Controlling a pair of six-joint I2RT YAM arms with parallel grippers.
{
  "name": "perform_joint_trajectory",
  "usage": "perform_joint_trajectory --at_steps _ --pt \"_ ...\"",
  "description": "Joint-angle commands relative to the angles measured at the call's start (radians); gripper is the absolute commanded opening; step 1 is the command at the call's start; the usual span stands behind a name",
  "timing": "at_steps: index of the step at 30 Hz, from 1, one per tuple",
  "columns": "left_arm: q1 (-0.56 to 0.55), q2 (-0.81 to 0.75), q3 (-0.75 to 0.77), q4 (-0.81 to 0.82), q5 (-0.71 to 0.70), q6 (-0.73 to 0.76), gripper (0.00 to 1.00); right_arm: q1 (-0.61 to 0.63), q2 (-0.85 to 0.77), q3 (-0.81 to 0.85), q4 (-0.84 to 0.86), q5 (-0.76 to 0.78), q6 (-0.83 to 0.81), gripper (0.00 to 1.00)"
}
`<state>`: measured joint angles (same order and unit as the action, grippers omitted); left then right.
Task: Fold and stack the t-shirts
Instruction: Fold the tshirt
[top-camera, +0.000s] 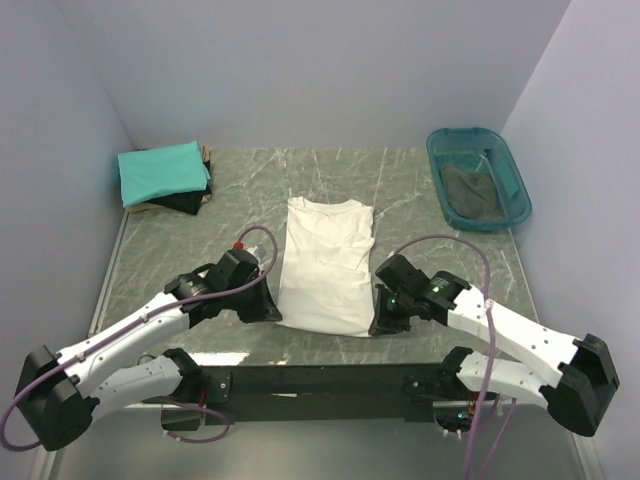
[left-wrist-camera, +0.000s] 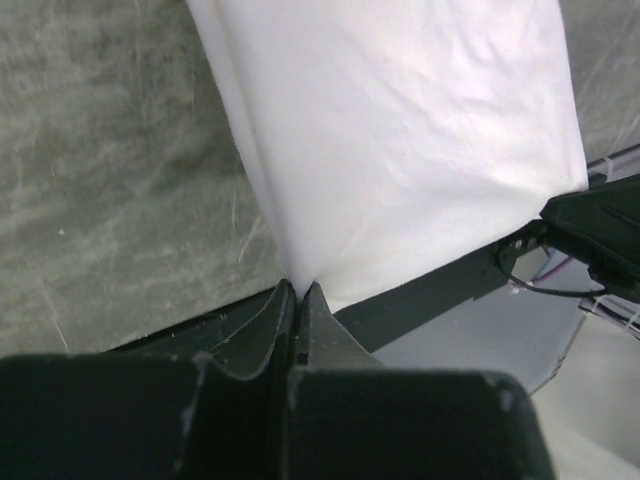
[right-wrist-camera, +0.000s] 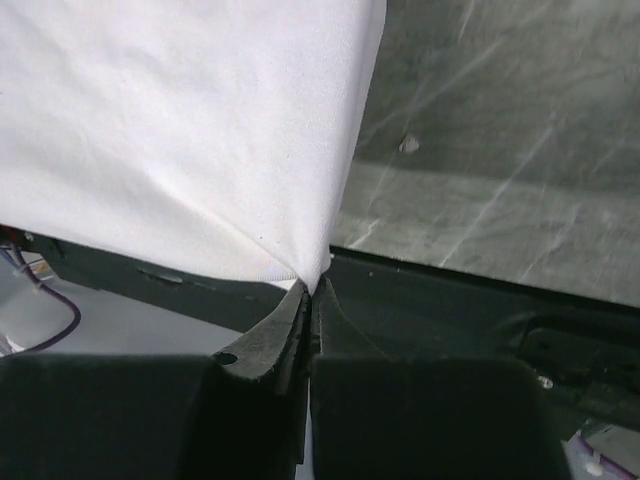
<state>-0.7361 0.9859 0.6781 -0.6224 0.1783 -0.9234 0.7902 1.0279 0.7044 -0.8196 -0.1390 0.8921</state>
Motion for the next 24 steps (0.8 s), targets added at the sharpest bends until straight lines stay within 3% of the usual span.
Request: perform_joint_trajectory --at_steps 1,7,14,24 --pt "-0.016 -0.056 0.017 -0.088 -0.014 -0.043 0.01 0.046 -0.070 0.038 -0.113 0.070 0.106 0.00" --pt "-0.019 -0.087 0.109 -0.134 -0.036 -0.054 0.01 0.061 -0.117 0.156 -0.211 0.137 0.133 0.00" --pt "-0.017 -0.012 0.161 -0.103 -0.065 -0.042 0.00 0.057 -0.086 0.233 -0.219 0.242 0.136 0.00" --pt "0.061 0.187 0.313 -0.034 -0.069 0.021 0.00 -0.120 0.080 0.398 -0.147 0.253 -0.031 0.00"
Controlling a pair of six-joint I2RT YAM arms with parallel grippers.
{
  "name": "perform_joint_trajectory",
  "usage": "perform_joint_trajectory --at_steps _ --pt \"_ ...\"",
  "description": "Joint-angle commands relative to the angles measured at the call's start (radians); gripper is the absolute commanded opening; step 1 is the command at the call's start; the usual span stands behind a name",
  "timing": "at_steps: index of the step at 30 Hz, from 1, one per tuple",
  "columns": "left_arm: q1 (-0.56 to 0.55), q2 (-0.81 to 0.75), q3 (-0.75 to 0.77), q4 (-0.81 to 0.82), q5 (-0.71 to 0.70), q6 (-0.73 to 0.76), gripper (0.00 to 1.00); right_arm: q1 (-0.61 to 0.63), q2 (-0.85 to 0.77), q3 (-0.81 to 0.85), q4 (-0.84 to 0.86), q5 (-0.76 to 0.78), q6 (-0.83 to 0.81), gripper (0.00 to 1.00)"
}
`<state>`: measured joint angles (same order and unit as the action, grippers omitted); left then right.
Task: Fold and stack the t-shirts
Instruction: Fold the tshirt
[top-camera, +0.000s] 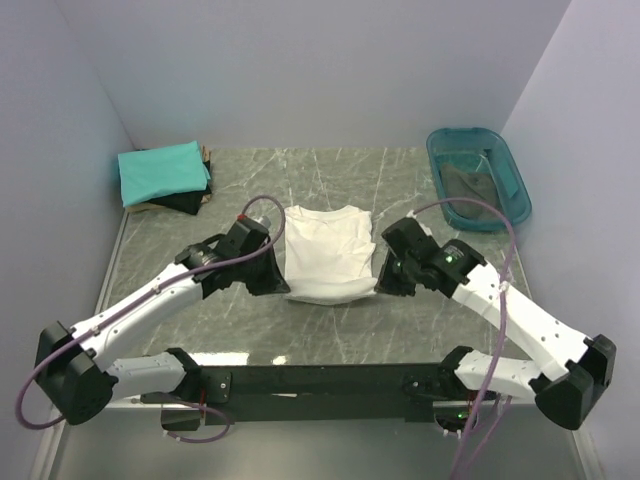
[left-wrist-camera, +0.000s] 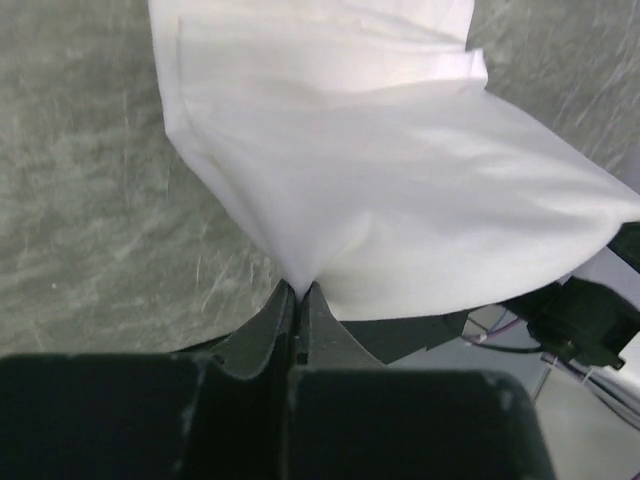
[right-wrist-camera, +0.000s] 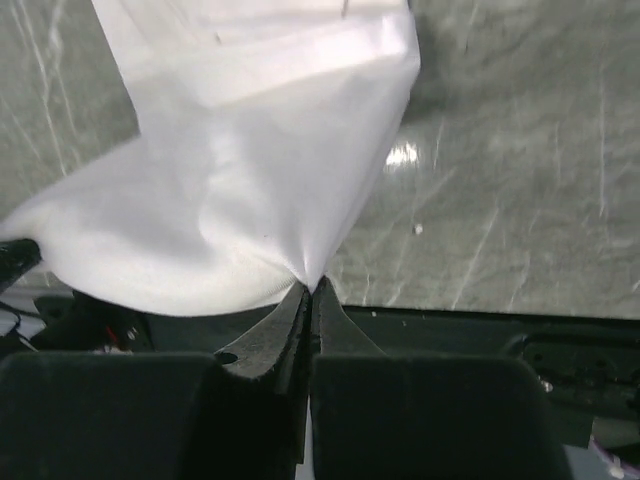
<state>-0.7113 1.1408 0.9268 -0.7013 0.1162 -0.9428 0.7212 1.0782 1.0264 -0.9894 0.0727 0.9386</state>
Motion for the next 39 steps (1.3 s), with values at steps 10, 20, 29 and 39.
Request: perform_joint_trajectory --at_steps 10,20,29,39 --pt "0.157 0.197 0.178 0.106 0.088 0.139 0.00 -0.216 0.245 0.257 0.058 -0.016 -0.254 0.00" --pt "0.249 0.401 0.342 0.112 0.135 0.203 0.00 -0.318 0.439 0.420 0.078 -0.056 -0.345 0.00" --pt "0.312 0.575 0.495 0.092 0.157 0.236 0.00 -0.388 0.624 0.583 0.075 -0.070 -0.412 0.00" --pt "0.369 0.726 0.622 0.080 0.206 0.249 0.00 -0.434 0.844 0.790 0.041 -0.114 -0.475 0.00"
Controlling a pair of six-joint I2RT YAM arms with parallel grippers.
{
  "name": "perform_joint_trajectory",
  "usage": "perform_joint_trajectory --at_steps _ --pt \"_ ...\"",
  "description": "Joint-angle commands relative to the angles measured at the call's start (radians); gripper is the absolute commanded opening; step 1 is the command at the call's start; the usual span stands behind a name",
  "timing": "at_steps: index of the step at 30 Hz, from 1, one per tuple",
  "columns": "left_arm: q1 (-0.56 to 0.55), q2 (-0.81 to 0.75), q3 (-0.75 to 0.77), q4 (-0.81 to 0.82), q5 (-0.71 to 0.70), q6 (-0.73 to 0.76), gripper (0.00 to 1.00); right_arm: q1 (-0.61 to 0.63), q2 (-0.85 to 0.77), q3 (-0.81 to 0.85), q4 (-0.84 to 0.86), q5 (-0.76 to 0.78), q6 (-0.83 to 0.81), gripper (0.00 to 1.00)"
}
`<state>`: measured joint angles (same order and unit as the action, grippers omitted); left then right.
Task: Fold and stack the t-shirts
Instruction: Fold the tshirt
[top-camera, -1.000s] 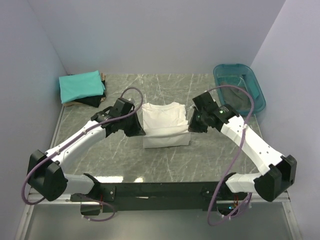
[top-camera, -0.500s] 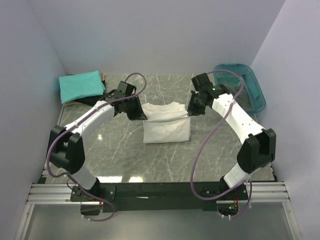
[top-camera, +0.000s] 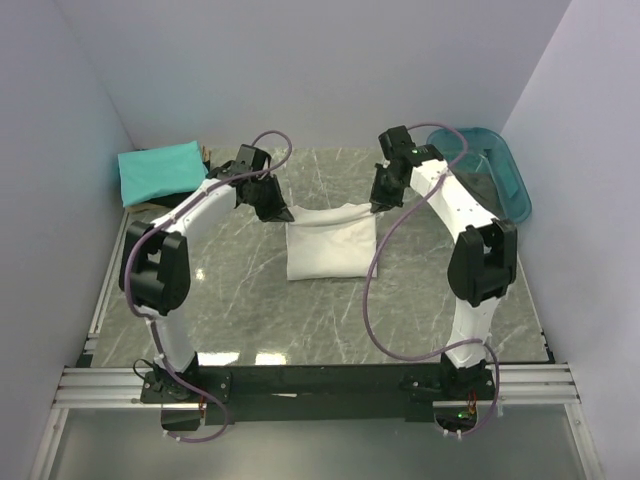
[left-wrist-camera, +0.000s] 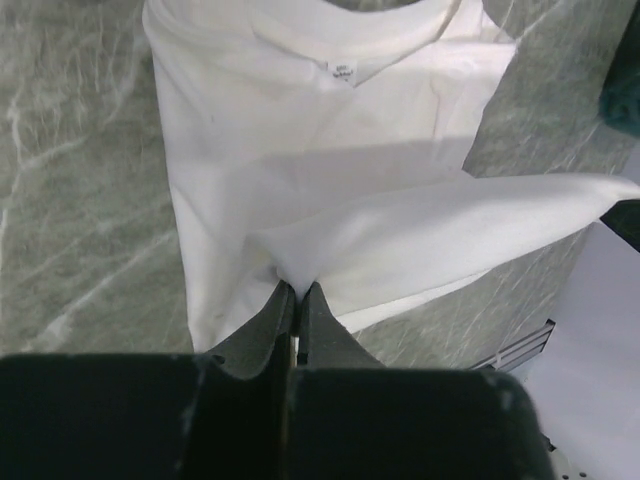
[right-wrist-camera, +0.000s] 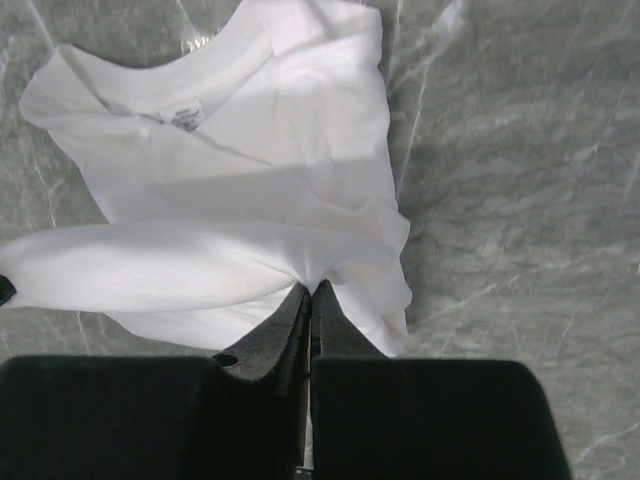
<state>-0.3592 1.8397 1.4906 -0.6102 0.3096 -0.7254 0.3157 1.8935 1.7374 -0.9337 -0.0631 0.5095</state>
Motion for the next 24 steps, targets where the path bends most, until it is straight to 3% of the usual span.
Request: perform_joint_trajectory --at_steps 1,20,24 --pt "0.019 0.047 0.074 -0.013 0.014 0.030 0.00 -0.032 0.041 0.092 -0.016 0.016 -0.048 0.00" --pt "0.063 0.171 0.165 -0.022 -0.026 0.015 0.00 -0.069 0.260 0.276 -0.028 -0.035 -0.106 0.00" --pt "0.083 0.193 0.198 -0.034 -0.075 0.011 0.57 -0.069 0.308 0.362 -0.027 -0.063 -0.123 0.52"
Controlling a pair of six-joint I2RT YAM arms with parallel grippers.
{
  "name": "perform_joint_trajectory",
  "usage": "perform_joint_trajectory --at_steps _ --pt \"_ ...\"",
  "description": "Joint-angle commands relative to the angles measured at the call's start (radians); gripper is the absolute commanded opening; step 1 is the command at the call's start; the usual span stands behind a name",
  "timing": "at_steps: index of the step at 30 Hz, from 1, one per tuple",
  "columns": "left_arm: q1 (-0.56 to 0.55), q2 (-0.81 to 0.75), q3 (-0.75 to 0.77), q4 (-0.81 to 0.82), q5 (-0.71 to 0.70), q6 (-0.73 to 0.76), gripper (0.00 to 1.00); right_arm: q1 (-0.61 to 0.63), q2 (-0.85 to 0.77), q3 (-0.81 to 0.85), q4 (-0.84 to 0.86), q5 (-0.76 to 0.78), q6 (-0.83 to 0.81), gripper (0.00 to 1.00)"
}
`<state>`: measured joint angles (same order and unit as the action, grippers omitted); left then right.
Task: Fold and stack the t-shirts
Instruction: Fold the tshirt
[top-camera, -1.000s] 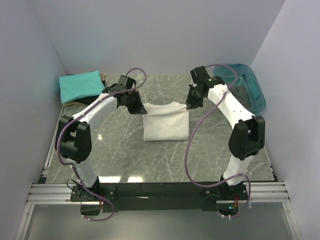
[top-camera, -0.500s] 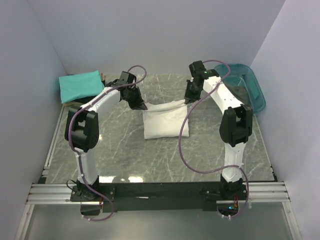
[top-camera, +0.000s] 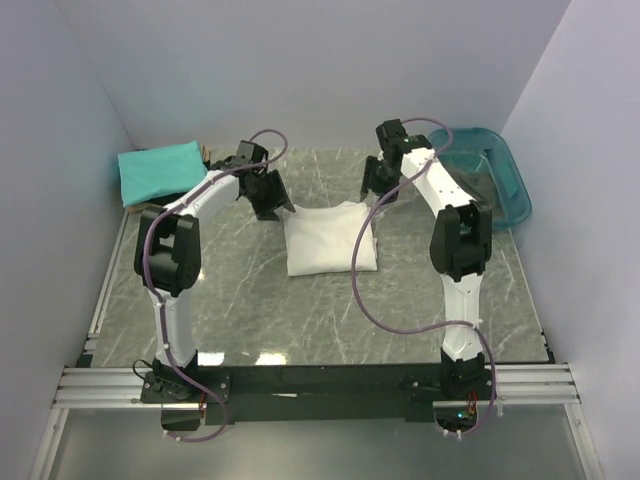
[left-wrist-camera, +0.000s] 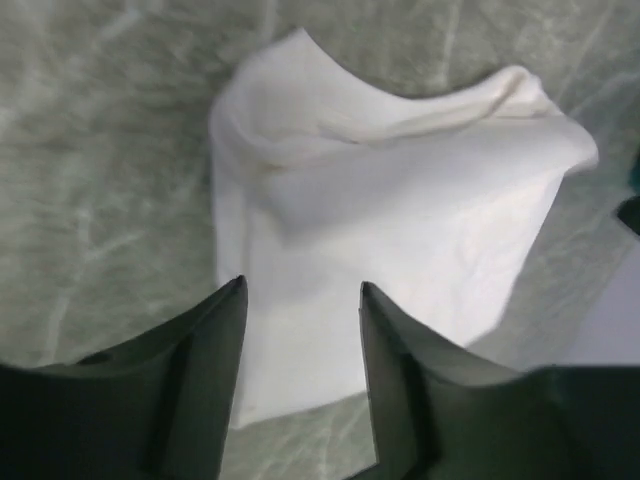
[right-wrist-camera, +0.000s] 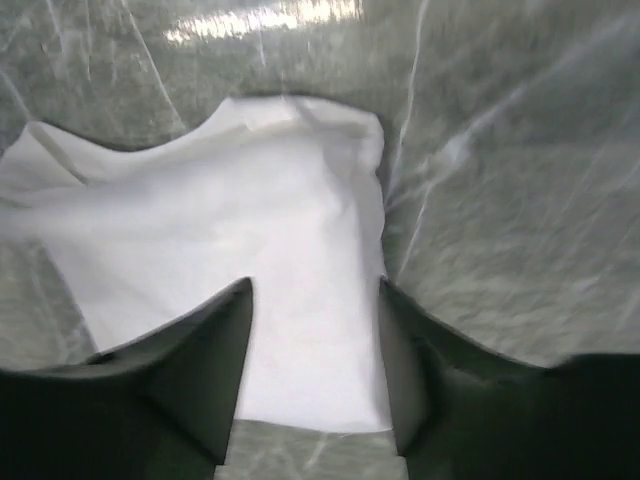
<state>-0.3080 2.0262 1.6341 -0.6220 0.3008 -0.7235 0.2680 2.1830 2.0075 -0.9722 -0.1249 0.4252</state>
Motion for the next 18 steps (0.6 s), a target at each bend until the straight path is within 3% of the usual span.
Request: perform_joint_trajectory --at_steps 1,3,4,9,12,18 --pt "0.038 0.002 0.073 -0.025 -0.080 0.010 0.62 -0.023 0.023 0.109 0.015 -0.018 -0.043 0.64" --pt "0.052 -0.009 0.085 -0.022 -0.098 0.021 0.71 -0.023 0.014 0.138 0.035 -0.038 -0.052 0.76" --pt "0.056 -0.021 0.087 -0.019 -0.101 0.025 0.72 -0.023 0.009 0.139 0.044 -0.044 -0.054 0.77" --pt "0.061 -0.069 0.005 0.049 -0.043 0.047 0.73 -0.019 -0.078 0.033 0.107 -0.081 -0.071 0.77" --pt "0.061 -0.130 -0.139 0.132 0.006 0.039 0.72 -0.016 -0.143 -0.077 0.142 -0.100 -0.077 0.75" --pt "0.061 -0.185 -0.290 0.246 0.101 0.045 0.72 0.036 -0.258 -0.280 0.208 -0.139 -0.080 0.74"
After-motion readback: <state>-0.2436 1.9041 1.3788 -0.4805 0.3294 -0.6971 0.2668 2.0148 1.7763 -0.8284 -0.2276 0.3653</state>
